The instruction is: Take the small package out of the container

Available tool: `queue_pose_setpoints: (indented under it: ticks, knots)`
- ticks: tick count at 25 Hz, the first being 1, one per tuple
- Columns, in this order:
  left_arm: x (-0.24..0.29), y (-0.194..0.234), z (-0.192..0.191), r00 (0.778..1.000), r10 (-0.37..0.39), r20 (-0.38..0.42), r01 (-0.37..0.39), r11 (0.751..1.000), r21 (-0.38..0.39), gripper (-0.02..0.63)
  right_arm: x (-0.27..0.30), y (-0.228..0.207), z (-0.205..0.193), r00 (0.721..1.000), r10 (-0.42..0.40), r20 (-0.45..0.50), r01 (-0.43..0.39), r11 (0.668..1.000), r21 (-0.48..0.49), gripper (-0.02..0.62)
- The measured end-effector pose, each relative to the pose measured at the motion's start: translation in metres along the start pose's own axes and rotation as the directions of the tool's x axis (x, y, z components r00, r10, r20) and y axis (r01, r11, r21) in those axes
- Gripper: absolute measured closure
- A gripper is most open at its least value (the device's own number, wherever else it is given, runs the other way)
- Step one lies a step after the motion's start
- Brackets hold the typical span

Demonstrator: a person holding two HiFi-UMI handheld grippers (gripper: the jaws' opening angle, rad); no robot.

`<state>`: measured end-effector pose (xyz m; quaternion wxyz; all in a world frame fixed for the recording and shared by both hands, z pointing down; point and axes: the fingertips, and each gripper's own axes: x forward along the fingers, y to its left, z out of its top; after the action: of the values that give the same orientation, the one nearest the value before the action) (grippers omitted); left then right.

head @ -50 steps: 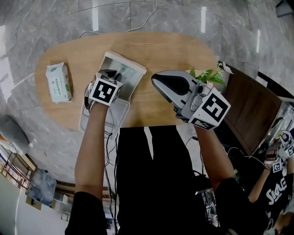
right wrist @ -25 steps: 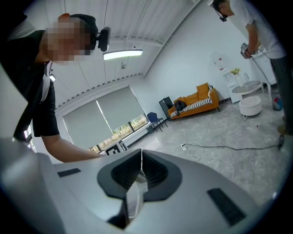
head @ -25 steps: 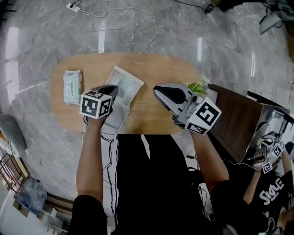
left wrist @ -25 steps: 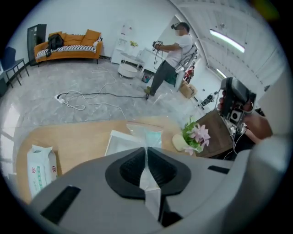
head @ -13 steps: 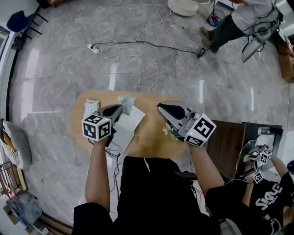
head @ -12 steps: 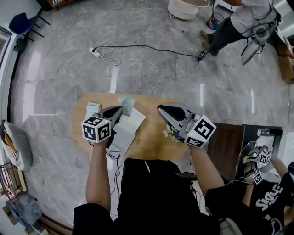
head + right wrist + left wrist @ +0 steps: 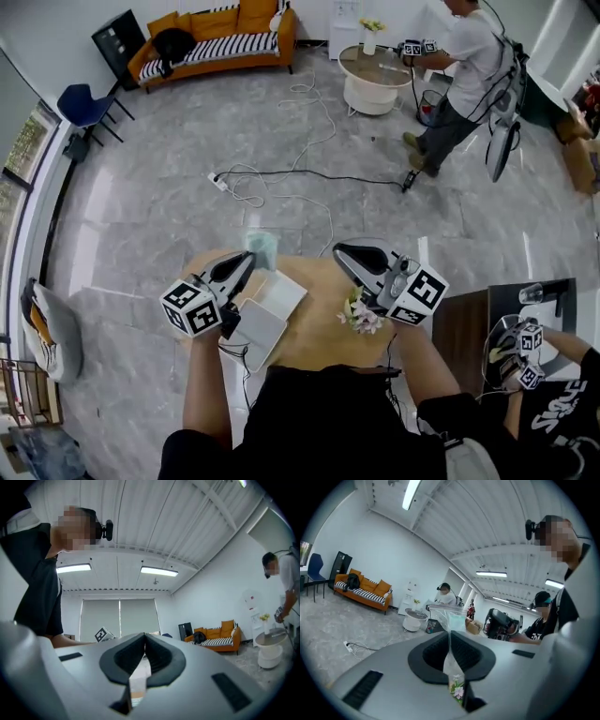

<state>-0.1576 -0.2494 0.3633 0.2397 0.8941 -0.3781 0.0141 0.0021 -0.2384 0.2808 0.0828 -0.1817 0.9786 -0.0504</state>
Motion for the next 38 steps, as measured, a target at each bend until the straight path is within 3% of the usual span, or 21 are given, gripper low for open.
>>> queue_pose_setpoints:
  ticks: [4,8,15,20,34,38]
  knots:
    - [-0.017,-0.044,0.035,0.991,-0.096,0.089,0.096,0.995,0.011,0.578,-0.012,0.018,0.039,0.998,0.011,0.059,-0.009,0.999,-0.034,0.583]
    - [-0.036,-0.079,0.065,0.96,-0.189,0.209,0.193,0.981,0.0,0.578,-0.025,0.034,0.059,0.995,-0.001,0.098,0.006,0.999,-0.054,0.583]
    - [-0.067,-0.102,0.086,0.864,-0.299,0.405,0.33,0.944,-0.009,0.58,-0.039,0.06,0.063,0.996,0.015,0.09,-0.011,0.999,-0.053,0.583]
    - [-0.075,-0.107,0.081,0.81,-0.341,0.477,0.389,0.921,-0.003,0.58,-0.048,0.067,0.062,0.996,0.023,0.087,-0.019,0.998,-0.055,0.583]
    - [-0.064,-0.104,0.078,0.796,-0.382,0.469,0.43,0.903,0.005,0.578,-0.041,0.066,0.053,0.998,0.023,0.061,-0.019,0.998,-0.062,0.583]
    - [-0.062,-0.11,0.078,0.774,-0.435,0.46,0.484,0.875,0.012,0.578,-0.041,0.065,0.051,0.999,0.011,0.049,-0.008,0.998,-0.066,0.583]
